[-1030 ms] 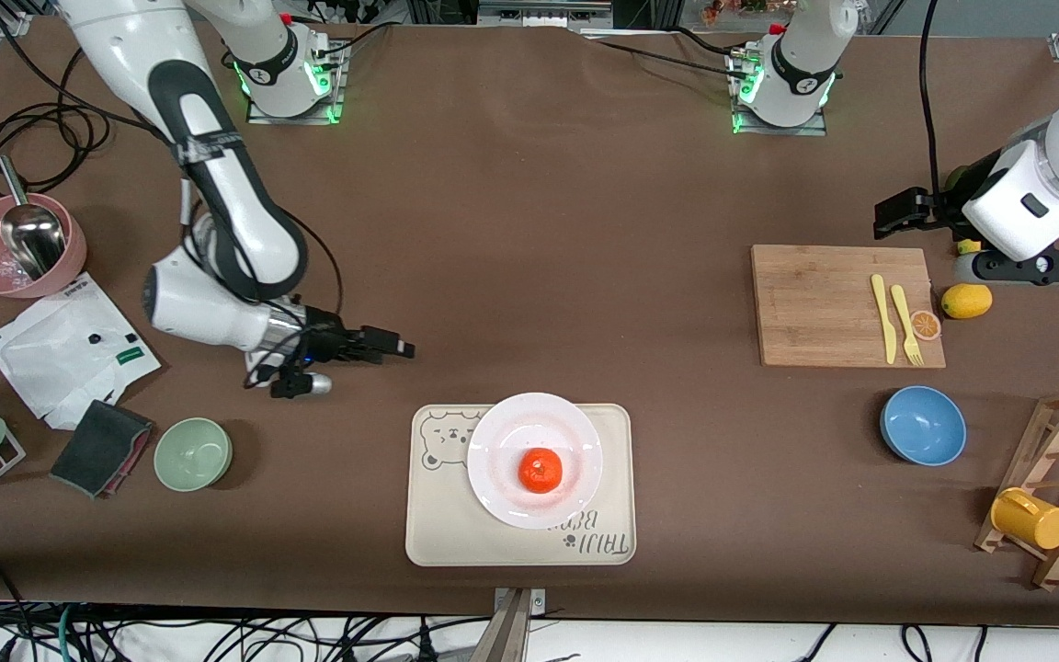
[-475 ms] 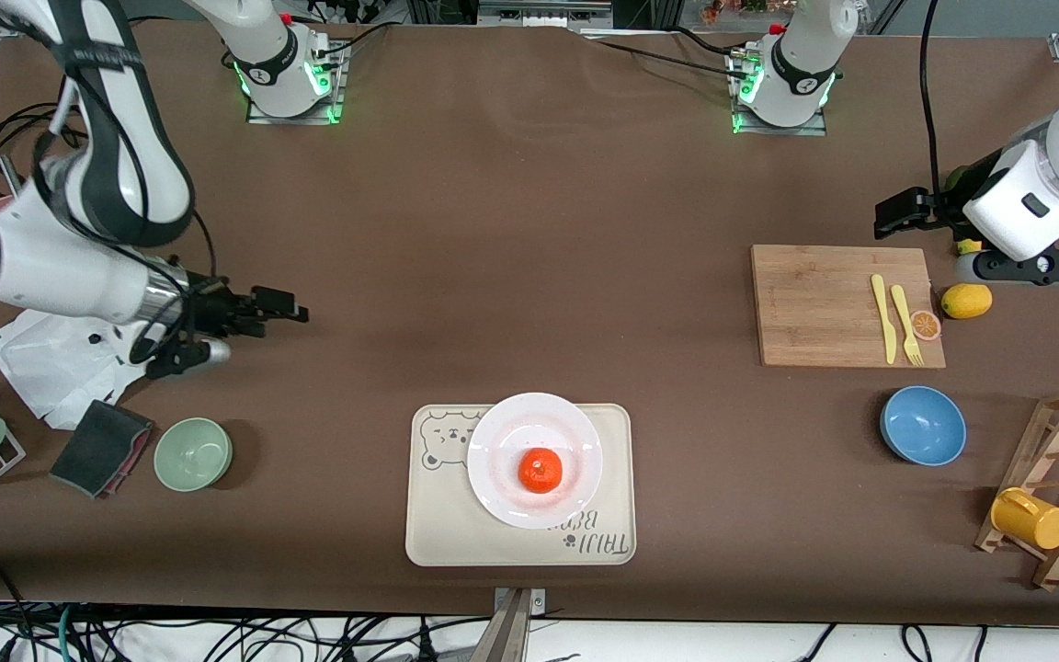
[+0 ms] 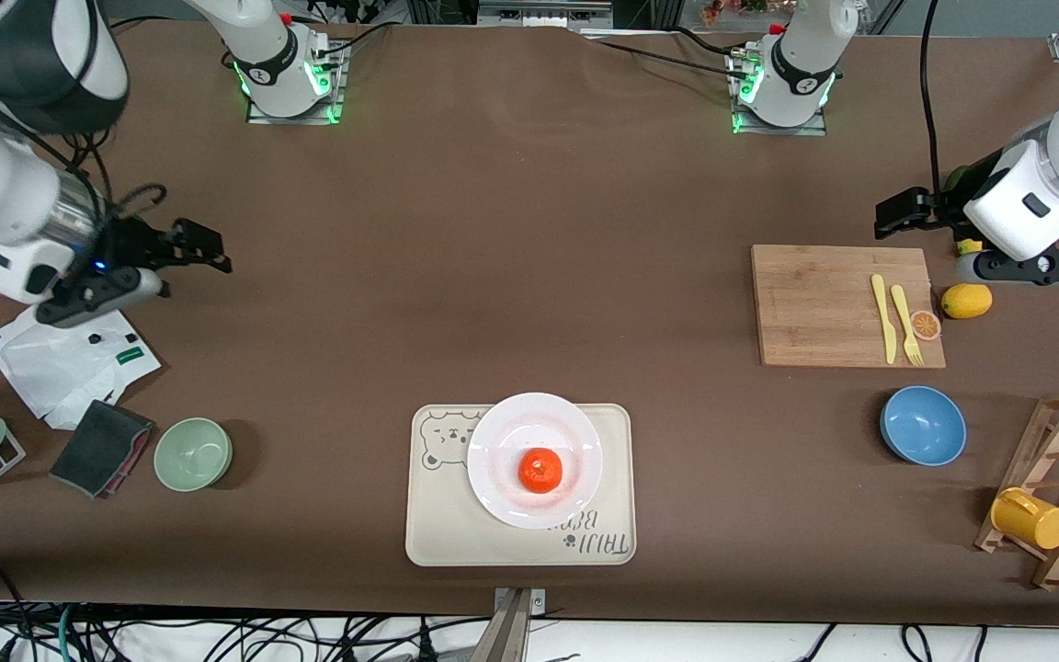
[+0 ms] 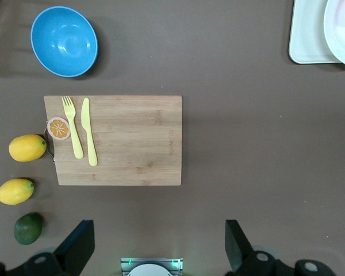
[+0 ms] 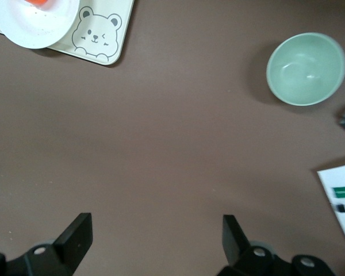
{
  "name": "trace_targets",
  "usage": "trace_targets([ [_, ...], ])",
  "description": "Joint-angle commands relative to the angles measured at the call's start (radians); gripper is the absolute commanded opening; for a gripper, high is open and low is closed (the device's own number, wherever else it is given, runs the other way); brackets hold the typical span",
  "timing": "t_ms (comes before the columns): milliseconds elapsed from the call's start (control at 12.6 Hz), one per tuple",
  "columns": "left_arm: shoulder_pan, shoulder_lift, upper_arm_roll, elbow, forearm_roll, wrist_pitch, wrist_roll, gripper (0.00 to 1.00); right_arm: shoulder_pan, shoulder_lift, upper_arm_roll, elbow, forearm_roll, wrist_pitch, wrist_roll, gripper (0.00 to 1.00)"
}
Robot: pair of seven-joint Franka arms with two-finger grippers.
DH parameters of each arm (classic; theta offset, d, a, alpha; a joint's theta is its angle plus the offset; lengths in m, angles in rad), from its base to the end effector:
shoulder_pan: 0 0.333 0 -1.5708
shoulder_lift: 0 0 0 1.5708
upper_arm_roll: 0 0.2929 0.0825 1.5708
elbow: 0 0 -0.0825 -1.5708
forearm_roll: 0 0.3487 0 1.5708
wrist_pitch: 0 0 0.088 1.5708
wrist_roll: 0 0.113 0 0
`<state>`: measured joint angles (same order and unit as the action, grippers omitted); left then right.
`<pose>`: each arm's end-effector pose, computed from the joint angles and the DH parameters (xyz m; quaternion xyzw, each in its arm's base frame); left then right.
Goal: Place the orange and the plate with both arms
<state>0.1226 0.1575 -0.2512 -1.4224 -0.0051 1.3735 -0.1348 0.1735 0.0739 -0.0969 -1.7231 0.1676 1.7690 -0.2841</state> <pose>0.5355 -0.0593 0.5625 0.9947 0.0024 -0.1026 0.0087 0.5443 0.0588 0.5071 -0.9837 -0.1615 0.0055 0.0793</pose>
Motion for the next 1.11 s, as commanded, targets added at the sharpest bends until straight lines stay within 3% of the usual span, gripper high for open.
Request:
trace_targets([
  [0,0.002,0.008,-0.002,0.026,0.01,-0.021,-0.003,1.0,-0.002,-0.002,-0.016,0.101,-0.043,-0.098,0.011,1.0],
  [238,0.002,0.01,-0.002,0.028,0.01,-0.019,-0.003,1.0,-0.002,-0.035,-0.007,0.145,-0.129,-0.149,0.016,1.0],
  [555,0.002,0.01,-0.002,0.028,0.01,-0.019,-0.003,1.0,-0.003,-0.054,0.048,0.158,-0.129,-0.22,0.187,1.0],
  [1030,0.002,0.01,-0.002,0.028,0.01,-0.019,-0.003,1.0,-0.003,-0.048,0.036,0.16,-0.129,-0.221,0.177,1.0],
])
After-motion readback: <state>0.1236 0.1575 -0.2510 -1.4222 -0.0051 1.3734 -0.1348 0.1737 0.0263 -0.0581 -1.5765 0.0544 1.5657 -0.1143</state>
